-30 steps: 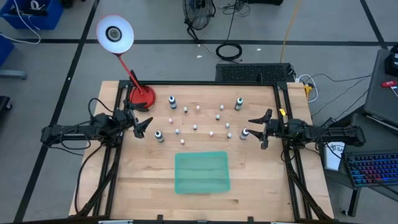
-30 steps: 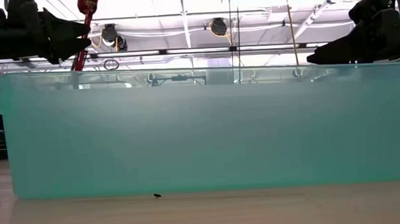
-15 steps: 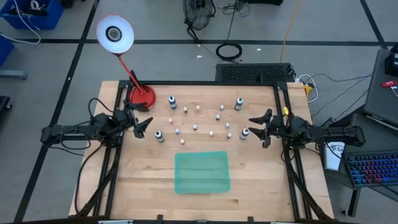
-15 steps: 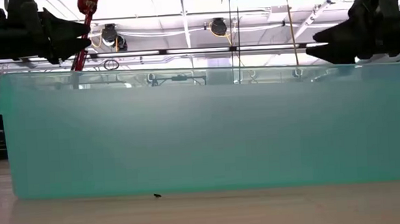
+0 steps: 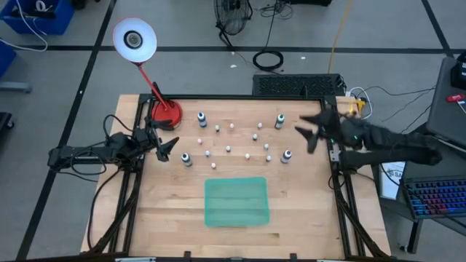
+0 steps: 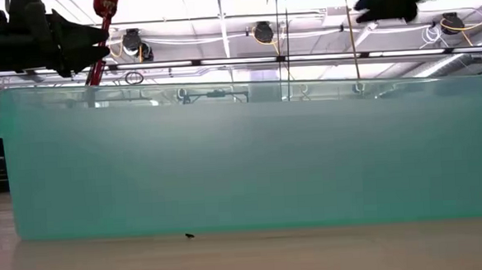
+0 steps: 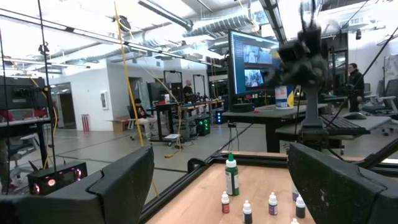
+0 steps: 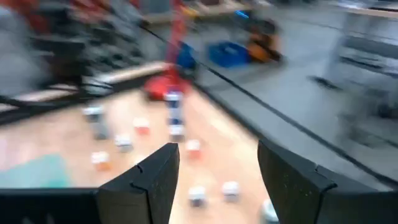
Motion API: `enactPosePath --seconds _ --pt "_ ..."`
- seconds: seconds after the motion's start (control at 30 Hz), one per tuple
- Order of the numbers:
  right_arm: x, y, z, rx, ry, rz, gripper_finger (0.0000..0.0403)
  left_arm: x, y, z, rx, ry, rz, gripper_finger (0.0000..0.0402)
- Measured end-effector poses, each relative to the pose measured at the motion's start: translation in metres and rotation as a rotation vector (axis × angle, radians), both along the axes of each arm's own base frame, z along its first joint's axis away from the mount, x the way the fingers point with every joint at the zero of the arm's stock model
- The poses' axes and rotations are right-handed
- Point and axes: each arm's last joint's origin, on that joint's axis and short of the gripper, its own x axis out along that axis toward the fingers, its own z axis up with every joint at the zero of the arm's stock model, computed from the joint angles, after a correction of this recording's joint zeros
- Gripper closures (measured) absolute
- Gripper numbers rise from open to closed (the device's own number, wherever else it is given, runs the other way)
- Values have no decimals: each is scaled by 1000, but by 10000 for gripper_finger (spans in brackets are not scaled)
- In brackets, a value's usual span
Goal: Pick & Place food coloring
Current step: Put the small orange food coloring bottle into the blue bin
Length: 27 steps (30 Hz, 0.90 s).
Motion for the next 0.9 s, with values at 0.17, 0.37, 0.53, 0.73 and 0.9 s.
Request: enactPosePath --seconds 0.17,0.37,0.53,0.73,0.9 --pt "40 -11 32 195 212 42 195 0 0 0 0 1 0 36" --pt "82 -7 2 451 384 96 195 0 0 0 0 1 0 36" --pt "90 -10 -31 609 612 -74 195 0 0 0 0 0 0 36" --pt "92 -10 -47 681 748 -192 195 0 0 0 0 0 0 36" --pt "96 -11 -52 693 762 -213 195 0 0 0 0 1 0 36"
